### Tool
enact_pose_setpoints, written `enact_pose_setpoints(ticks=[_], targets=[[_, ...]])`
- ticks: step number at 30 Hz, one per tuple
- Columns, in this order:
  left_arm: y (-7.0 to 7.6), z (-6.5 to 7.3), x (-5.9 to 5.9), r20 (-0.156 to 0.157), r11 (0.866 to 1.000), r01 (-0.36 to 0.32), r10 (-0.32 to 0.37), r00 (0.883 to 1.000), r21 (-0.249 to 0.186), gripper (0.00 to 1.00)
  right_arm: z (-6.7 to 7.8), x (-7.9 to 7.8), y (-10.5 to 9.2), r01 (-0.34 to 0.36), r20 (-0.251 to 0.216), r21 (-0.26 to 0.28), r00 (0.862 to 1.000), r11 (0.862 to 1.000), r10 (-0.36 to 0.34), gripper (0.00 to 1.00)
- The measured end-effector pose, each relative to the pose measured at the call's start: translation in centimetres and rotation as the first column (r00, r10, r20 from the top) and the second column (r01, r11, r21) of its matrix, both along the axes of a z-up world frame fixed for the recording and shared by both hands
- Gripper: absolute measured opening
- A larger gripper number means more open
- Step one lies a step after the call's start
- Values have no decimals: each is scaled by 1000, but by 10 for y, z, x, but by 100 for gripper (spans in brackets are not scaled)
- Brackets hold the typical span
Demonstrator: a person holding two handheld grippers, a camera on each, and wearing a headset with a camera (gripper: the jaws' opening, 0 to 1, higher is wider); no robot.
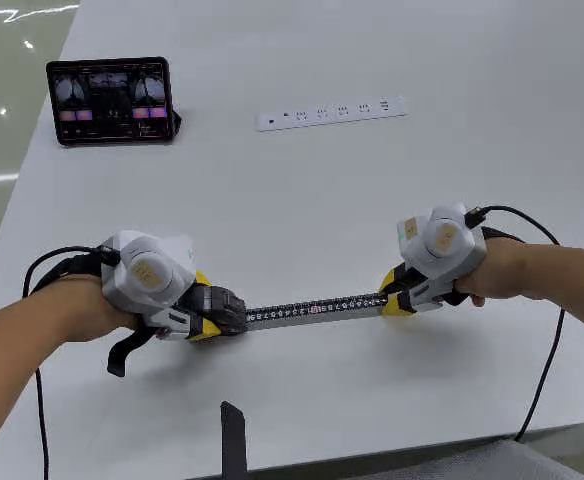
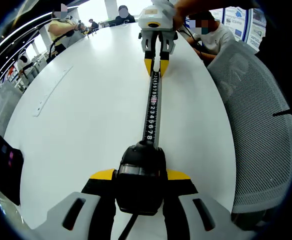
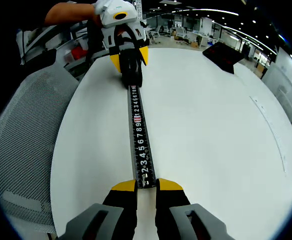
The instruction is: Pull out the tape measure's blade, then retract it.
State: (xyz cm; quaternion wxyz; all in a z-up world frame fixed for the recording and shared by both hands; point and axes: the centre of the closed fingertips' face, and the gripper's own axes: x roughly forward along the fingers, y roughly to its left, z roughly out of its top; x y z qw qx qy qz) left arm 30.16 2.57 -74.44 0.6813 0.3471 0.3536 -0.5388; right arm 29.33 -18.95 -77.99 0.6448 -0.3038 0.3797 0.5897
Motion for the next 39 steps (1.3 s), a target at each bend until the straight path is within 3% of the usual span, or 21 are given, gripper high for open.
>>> enact_pose_setpoints(ticks=[39], targets=[[0,-1,2,2,1000,-7,7,1000,-7,31,2,0,-29,30,-4,-26,1000,999,-30,9]])
